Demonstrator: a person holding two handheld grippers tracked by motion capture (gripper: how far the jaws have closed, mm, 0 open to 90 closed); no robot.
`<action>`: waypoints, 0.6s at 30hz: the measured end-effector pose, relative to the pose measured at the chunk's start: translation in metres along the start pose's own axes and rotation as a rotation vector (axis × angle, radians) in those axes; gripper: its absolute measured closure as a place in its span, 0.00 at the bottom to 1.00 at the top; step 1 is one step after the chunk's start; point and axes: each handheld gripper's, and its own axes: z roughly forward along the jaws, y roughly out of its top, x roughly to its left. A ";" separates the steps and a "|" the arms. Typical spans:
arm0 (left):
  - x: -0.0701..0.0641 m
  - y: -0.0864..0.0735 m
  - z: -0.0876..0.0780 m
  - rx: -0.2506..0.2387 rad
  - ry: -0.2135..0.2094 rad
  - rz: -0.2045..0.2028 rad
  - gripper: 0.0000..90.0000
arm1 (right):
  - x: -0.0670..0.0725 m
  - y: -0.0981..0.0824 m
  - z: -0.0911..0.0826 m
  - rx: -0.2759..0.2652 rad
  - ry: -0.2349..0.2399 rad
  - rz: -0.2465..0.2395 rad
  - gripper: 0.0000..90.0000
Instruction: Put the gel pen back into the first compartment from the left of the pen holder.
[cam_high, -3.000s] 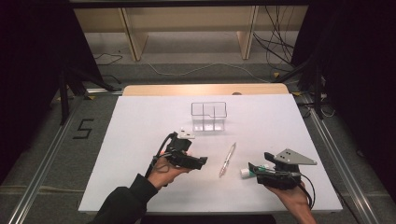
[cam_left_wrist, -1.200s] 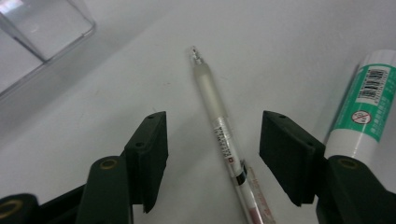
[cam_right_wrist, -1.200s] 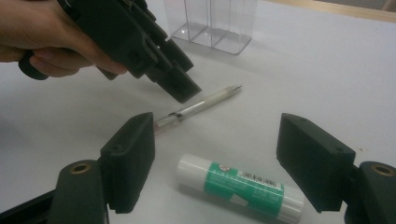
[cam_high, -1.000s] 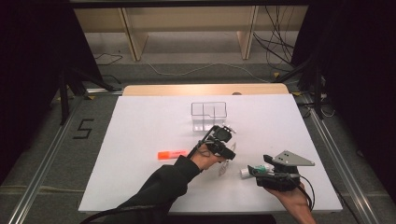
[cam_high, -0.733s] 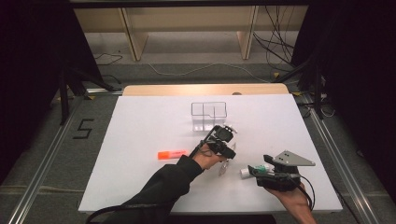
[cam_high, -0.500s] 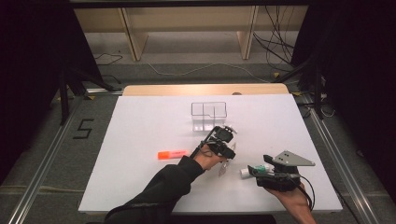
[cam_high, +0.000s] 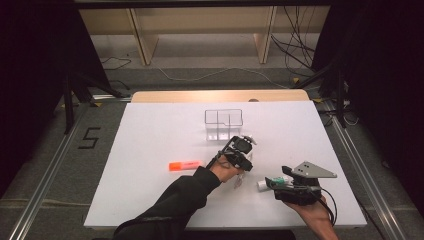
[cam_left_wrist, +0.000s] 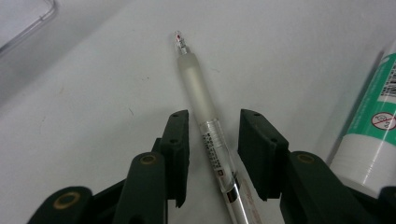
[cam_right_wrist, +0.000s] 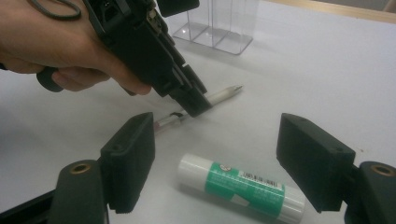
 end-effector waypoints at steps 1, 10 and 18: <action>0.000 0.000 0.000 0.003 0.001 0.001 0.70 | 0.000 0.000 0.000 0.000 0.001 0.001 0.32; 0.000 0.003 0.001 0.039 0.005 0.003 0.72 | 0.000 0.000 0.000 0.000 0.002 0.000 0.32; -0.002 0.005 0.002 0.058 0.007 0.012 0.74 | 0.000 0.000 0.000 0.000 0.003 0.000 0.32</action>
